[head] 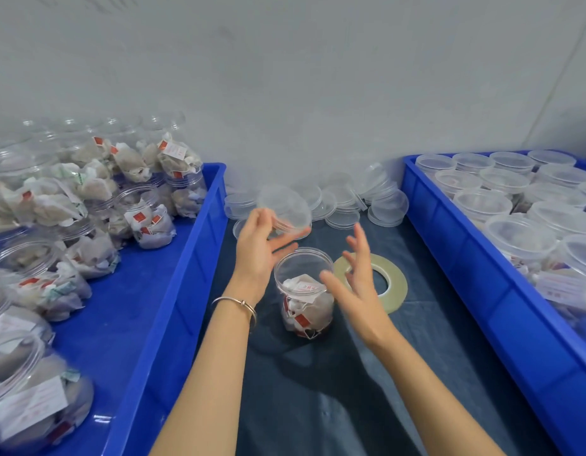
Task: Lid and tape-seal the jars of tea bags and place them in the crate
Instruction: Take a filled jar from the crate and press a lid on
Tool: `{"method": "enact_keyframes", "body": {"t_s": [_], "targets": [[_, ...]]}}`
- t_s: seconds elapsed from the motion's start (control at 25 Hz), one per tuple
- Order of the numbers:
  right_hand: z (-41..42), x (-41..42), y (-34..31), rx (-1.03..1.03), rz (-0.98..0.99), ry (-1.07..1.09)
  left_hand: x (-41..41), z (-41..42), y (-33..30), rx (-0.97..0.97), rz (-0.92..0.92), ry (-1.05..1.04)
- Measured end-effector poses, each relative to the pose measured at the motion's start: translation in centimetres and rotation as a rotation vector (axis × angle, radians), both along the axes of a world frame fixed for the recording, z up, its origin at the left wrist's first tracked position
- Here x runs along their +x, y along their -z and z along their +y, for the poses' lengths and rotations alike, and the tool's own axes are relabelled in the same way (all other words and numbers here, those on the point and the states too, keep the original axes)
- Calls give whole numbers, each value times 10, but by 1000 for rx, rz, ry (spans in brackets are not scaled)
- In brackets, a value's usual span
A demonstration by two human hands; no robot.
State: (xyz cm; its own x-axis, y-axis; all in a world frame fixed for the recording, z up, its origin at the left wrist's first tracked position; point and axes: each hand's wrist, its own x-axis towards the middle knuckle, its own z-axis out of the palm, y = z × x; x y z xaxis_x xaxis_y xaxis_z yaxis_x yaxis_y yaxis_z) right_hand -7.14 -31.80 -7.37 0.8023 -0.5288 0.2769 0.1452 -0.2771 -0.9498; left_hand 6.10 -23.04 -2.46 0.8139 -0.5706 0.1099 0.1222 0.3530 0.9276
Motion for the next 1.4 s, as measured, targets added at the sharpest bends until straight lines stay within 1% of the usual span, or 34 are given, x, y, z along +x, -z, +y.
{"method": "enact_keyframes", "body": {"t_s": [0.04, 0.12, 0.2, 0.28, 0.32, 0.4, 0.48, 0.56, 0.6, 0.64, 0.68, 0.72, 0.76, 0.8, 0.88, 0.92, 0.96, 1.04, 1.08, 1.16, 1.2, 1.24, 1.28, 1.32, 1.36, 1.4], "targets": [[-4, 2, -11, -51, -22, 44, -3, 3, -5, 11, -32, 87], [-11, 8, -32, -211, -19, 50, -7, 7, -9, 126, -161, 192], [-18, 15, -45, -314, 64, -39, -7, 10, -10, 182, -249, 278], [-21, 20, -51, -382, 172, -141, -5, 16, -13, 179, -286, 375], [-20, 23, -52, -415, 212, -158, -3, 19, -13, 179, -292, 419], [-16, 25, -51, -513, 243, -99, 0, 23, -11, 247, -329, 430], [-11, 22, -48, -622, 231, -1, -1, 27, -1, 323, -347, 305], [-6, 18, -47, -702, 269, 17, -3, 37, 18, 209, -301, 184], [-4, 17, -46, -744, 311, -5, -4, 45, 30, 122, -286, 208], [-1, 16, -46, -777, 353, -30, -6, 52, 41, 56, -263, 287], [0, 17, -45, -804, 384, -47, -9, 57, 50, 55, -254, 380], [3, 19, -44, -837, 401, -53, -12, 57, 56, 99, -267, 447], [5, 22, -44, -880, 414, -46, -15, 52, 61, 176, -300, 461], [7, 25, -43, -927, 425, -30, -21, 44, 63, 253, -343, 415], [13, 30, -38, -1006, 447, 19, -30, 25, 68, 394, -440, 152], [17, 32, -36, -1031, 452, 38, -32, 20, 72, 455, -463, 25], [19, 32, -35, -1044, 445, 44, -34, 18, 72, 495, -436, -33], [19, 32, -35, -1055, 387, 13, -34, 17, 75, 501, -417, -23], [17, 31, -36, -1061, 354, -31, -33, 15, 75, 456, -432, 6], [11, 28, -39, -1091, 351, -119, -33, 12, 70, 400, -489, 37], [11, 27, -39, -1113, 355, -109, -33, 12, 68, 419, -531, 22], [15, 29, -37, -1141, 348, -10, -32, 12, 69, 442, -544, -13], [24, 32, -35, -1164, 392, 148, -31, 13, 71, 478, -543, -46], [36, 36, -36, -1180, 537, 284, -31, 14, 75, 530, -557, -76], [49, 43, -39, -1150, 686, 340, -32, 15, 79, 583, -614, -94], [59, 48, -41, -1077, 802, 341, -34, 16, 80, 581, -684, -77]]}}
